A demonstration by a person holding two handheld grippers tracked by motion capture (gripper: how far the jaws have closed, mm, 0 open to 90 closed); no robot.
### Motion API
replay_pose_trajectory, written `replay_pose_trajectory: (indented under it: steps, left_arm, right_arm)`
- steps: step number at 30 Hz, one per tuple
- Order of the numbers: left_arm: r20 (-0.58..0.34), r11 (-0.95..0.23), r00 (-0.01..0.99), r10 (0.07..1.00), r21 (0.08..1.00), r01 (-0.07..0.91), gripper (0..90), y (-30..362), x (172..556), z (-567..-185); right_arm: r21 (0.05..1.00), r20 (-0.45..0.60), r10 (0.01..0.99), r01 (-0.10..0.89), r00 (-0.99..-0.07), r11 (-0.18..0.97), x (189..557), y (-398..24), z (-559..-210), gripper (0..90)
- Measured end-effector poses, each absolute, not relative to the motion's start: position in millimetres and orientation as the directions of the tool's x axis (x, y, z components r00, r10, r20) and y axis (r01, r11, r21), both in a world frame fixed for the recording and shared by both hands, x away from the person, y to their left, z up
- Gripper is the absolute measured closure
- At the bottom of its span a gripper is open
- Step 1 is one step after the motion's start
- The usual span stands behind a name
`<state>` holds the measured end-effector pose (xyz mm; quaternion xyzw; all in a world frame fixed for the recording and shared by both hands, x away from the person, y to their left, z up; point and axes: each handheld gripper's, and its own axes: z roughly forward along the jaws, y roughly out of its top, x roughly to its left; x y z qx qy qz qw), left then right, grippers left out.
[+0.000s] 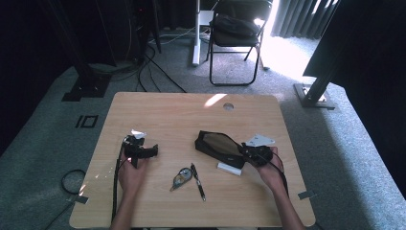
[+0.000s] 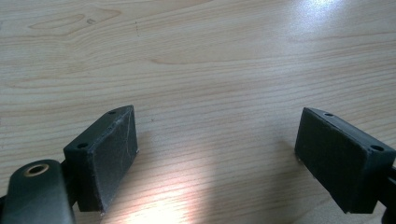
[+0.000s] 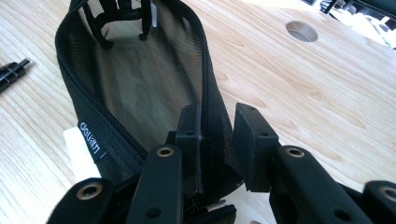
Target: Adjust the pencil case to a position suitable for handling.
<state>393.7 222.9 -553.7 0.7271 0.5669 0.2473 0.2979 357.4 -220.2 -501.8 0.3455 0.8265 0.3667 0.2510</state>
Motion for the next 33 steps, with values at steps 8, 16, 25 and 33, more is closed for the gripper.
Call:
replay_pose_trajectory:
  steps: [8, 16, 25, 33]
  left_arm:
    - [0.022, -0.18, 0.235, 0.972, 0.714, 0.677, 13.4, 222.9, 393.7, -553.7]
    - [0.022, -0.179, 0.233, 0.972, 0.714, 0.677, 13.4, 222.8, 393.8, -553.7]
    - [0.022, -0.179, 0.234, 0.972, 0.714, 0.677, 13.4, 222.8, 393.8, -553.7]
    - [0.022, -0.179, 0.234, 0.972, 0.714, 0.677, 13.4, 222.8, 393.8, -553.7]
  right_arm:
    - [0.783, -0.158, 0.769, 0.395, -0.62, 0.48, 355.4, -230.1, -502.3, 72.0]
    - [0.795, -0.141, 0.78, 0.4, -0.61, 0.456, 352.8, -234.2, -500.9, 62.6]
    - [0.821, -0.13, 0.79, 0.382, -0.6, 0.424, 347.6, -236.9, -492.6, 57.0]
    - [0.845, -0.12, 0.795, 0.36, -0.595, 0.396, 337.6, -238.3, -483.4, 54.1]
